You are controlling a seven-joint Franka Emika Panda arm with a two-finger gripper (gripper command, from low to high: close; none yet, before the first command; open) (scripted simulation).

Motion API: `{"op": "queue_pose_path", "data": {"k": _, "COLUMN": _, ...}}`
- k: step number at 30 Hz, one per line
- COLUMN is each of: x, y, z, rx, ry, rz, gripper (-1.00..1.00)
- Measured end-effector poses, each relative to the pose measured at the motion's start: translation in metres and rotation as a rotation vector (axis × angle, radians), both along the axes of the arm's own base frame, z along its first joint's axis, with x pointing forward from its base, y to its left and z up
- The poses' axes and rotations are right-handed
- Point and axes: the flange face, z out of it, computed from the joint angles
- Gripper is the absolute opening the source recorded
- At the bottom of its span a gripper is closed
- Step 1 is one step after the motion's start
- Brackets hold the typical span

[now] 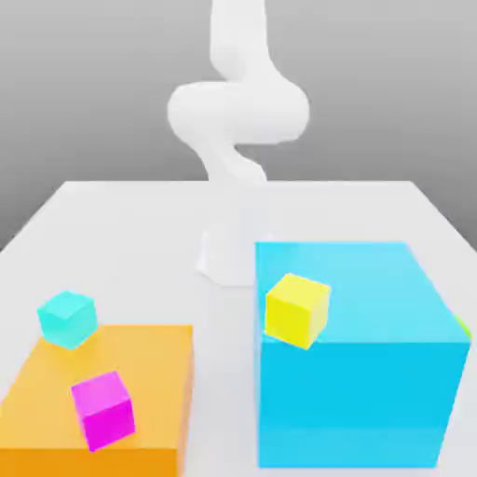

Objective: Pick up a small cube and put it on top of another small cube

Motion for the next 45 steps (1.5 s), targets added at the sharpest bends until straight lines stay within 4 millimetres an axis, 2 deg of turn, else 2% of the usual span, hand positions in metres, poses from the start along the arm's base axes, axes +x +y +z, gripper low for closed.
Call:
{"op": "queue_pose_path", "data": {"k": 4, "x": 0.035, "y": 0.067, "z": -0.080, "rx": -0.094, "ry": 0.116, "rz": 0.241, "gripper": 0.00}}
{"op": "queue_pose_path", "data": {"k": 6, "x": 0.043, "y": 0.102, "z": -0.120, "rx": -0.141, "ry": 0.167, "rz": 0.360, "gripper": 0.00}}
{"op": "queue_pose_path", "data": {"k": 9, "x": 0.041, "y": 0.154, "z": -0.183, "rx": -0.214, "ry": 0.240, "rz": 0.541, "gripper": 0.00}}
{"op": "queue_pose_path", "data": {"k": 11, "x": 0.033, "y": 0.187, "z": -0.225, "rx": -0.264, "ry": 0.286, "rz": 0.664, "gripper": 0.00}}
{"op": "queue_pose_path", "data": {"k": 14, "x": 0.009, "y": 0.231, "z": -0.288, "rx": -0.341, "ry": 0.351, "rz": 0.849, "gripper": 0.00}}
{"op": "queue_pose_path", "data": {"k": 16, "x": -0.014, "y": 0.256, "z": -0.329, "rx": -0.393, "ry": 0.392, "rz": 0.973, "gripper": 0.00}}
{"op": "queue_pose_path", "data": {"k": 18, "x": -0.048, "y": 0.284, "z": -0.370, "rx": -0.452, "ry": 0.428, "rz": 1.120, "gripper": 0.00}}
{"op": "queue_pose_path", "data": {"k": 20, "x": -0.081, "y": 0.302, "z": -0.409, "rx": -0.509, "ry": 0.465, "rz": 1.252, "gripper": 0.00}}
{"op": "queue_pose_path", "data": {"k": 22, "x": -0.109, "y": 0.308, "z": -0.447, "rx": -0.560, "ry": 0.506, "rz": 1.364, "gripper": 0.00}}
{"op": "queue_pose_path", "data": {"k": 24, "x": -0.120, "y": 0.309, "z": -0.475, "rx": -0.581, "ry": 0.524, "rz": 1.409, "gripper": 0.00}}
{"op": "queue_pose_path", "data": {"k": 28, "x": -0.124, "y": 0.309, "z": -0.521, "rx": -0.586, "ry": 0.530, "rz": 1.424, "gripper": 0.00}}
{"op": "queue_pose_path", "data": {"k": 29, "x": -0.125, "y": 0.309, "z": -0.530, "rx": -0.586, "ry": 0.530, "rz": 1.425, "gripper": -1.00}}
{"op": "queue_pose_path", "data": {"k": 36, "x": -0.125, "y": 0.308, "z": -0.530, "rx": -0.587, "ry": 0.532, "rz": 1.425, "gripper": -1.00}}
{"op": "queue_pose_path", "data": {"k": 41, "x": -0.124, "y": 0.309, "z": -0.482, "rx": -0.587, "ry": 0.532, "rz": 1.425, "gripper": -1.00}}
{"op": "queue_pose_path", "data": {"k": 42, "x": -0.119, "y": 0.309, "z": -0.470, "rx": -0.586, "ry": 0.522, "rz": 1.417, "gripper": -1.00}}
{"op": "queue_pose_path", "data": {"k": 45, "x": -0.054, "y": 0.306, "z": -0.423, "rx": -0.572, "ry": 0.413, "rz": 1.325, "gripper": -1.00}}
